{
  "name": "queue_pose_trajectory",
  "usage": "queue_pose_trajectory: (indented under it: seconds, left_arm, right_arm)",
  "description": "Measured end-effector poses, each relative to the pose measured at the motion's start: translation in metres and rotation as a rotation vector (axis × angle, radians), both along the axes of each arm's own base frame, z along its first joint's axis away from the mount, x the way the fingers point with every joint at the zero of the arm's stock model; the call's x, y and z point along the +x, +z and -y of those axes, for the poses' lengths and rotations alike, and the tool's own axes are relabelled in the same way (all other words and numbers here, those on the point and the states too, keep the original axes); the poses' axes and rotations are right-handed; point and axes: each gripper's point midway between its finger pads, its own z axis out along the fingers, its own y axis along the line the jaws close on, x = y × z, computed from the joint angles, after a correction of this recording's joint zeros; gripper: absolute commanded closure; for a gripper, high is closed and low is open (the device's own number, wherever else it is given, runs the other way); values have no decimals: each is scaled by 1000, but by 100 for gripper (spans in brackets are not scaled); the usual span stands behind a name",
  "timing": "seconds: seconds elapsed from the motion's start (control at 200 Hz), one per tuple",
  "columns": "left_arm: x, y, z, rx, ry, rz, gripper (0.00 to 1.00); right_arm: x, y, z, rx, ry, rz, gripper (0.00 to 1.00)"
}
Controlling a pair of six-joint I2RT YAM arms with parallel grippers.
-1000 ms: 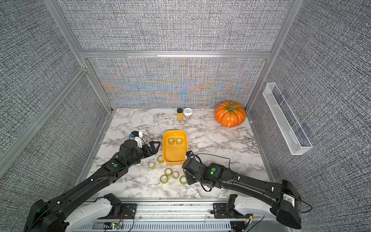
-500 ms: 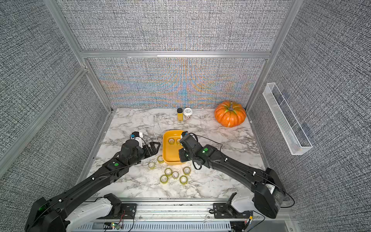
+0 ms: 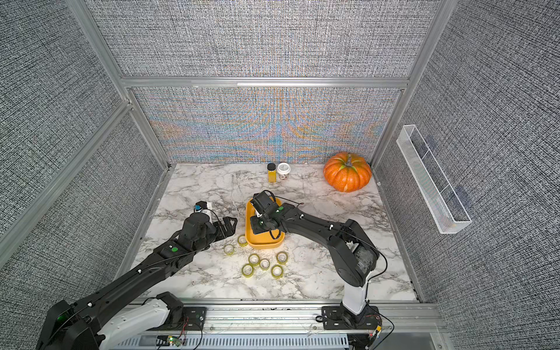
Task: Put the transparent tape into the storage box
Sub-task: Place the tape in the storage box.
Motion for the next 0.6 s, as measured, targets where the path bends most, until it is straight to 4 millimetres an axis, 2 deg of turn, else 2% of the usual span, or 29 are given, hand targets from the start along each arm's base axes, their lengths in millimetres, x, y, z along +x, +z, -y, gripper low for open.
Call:
queue_pose_trajectory:
  seconds: [0.105, 0.15, 0.24, 0.325, 0.456, 0.601]
  left_arm:
    - [-1, -7, 0, 10, 0, -16, 0]
    - [0, -8, 0, 12, 1, -18, 0]
    - [1, -6, 0, 14, 4, -19, 0]
    - [3, 0, -1, 12, 12, -4, 0]
    - [3, 6, -3, 8, 18, 10, 0]
    - [3, 8, -4, 6, 21, 16, 0]
  right_arm:
    - [6, -13, -10, -13, 19, -20, 98]
    - [9, -18, -14, -15, 26, -25, 91]
    - [12, -27, -19, -23, 32, -41, 68]
    - [16, -30, -22, -25, 38, -47, 60]
    - [17, -15, -21, -12, 36, -32, 52]
    - [21, 21, -12, 22, 21, 30, 50]
